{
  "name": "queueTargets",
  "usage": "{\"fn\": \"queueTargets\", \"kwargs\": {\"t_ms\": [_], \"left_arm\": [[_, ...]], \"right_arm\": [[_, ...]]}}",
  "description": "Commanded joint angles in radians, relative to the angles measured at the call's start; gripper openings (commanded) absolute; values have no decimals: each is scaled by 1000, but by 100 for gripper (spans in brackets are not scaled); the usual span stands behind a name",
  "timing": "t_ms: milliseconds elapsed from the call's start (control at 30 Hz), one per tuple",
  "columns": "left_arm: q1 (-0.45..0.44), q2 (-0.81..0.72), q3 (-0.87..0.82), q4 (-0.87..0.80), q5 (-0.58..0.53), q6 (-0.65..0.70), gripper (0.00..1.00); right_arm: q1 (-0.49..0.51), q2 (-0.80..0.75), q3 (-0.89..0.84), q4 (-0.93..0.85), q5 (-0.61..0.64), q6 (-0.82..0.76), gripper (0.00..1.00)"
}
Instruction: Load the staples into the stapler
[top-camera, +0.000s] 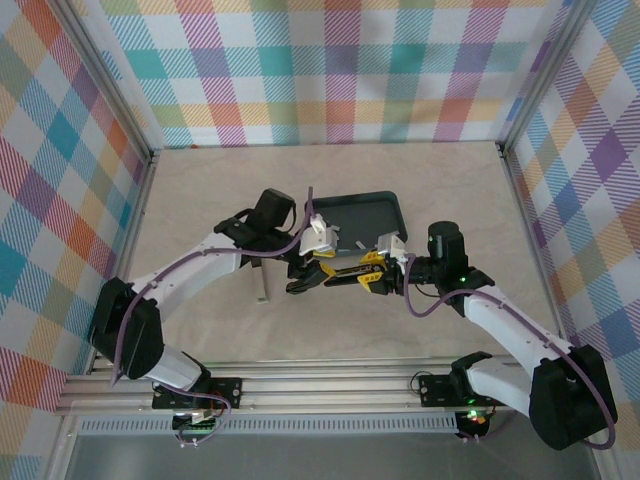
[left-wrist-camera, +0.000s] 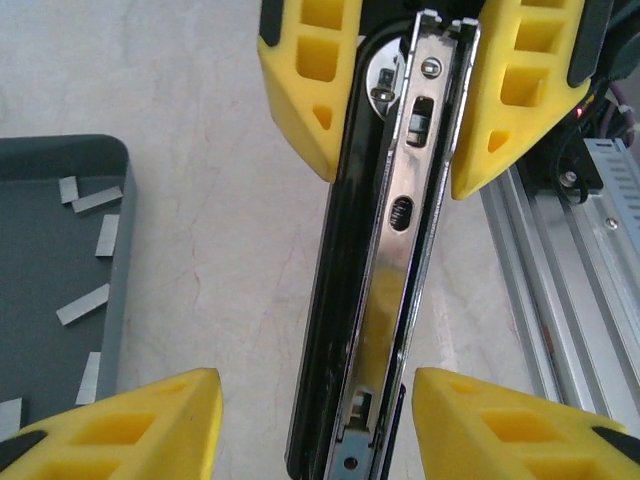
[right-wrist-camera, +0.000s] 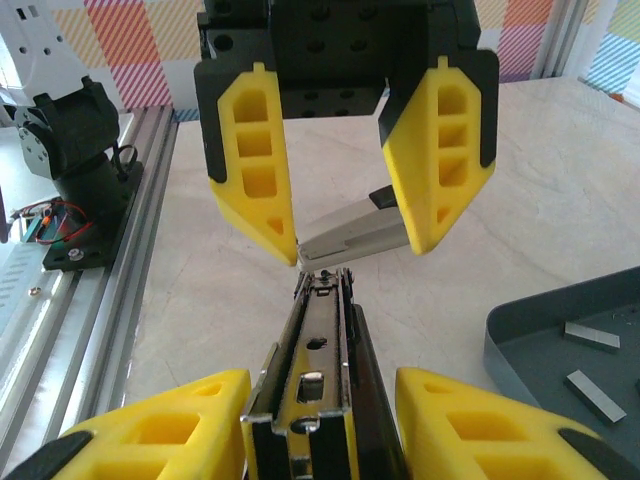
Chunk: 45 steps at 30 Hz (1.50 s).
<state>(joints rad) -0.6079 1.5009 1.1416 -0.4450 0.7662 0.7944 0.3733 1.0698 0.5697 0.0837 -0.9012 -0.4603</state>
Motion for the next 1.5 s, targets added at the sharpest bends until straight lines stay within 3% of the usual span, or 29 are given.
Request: {"fn": "queueTargets", "kwargs": {"t_ms": [0, 433, 733, 767, 933, 967, 1167, 1267, 1467], "left_arm": [[-21, 24, 33, -50, 47, 70, 52], [-48, 100, 90, -126, 73, 123, 41], [-48, 98, 105, -161, 18, 134, 19], [-49, 96, 106, -161, -5, 129, 16], [-45, 90, 113, -221, -162, 142, 4], [-42, 92, 113, -239, -177, 147, 1], [-20, 123, 116, -294, -207, 163, 0], [-20, 141, 121, -289, -232, 137, 0], [-51, 195, 159, -277, -367, 74, 0]], "right_arm": [[-1, -5, 45, 85, -77, -28, 0], [0, 2, 44, 99, -68, -20, 0], [0, 2, 38, 108, -59, -7, 2], [0, 1, 36, 109, -46, 8, 9], [-4, -20, 27, 105, 53, 144, 72], [-7, -24, 24, 109, 71, 177, 78], [-44, -63, 1, 124, 130, 326, 87], [-70, -78, 8, 96, 226, 428, 91], [-221, -13, 119, -97, 315, 672, 93]]}}
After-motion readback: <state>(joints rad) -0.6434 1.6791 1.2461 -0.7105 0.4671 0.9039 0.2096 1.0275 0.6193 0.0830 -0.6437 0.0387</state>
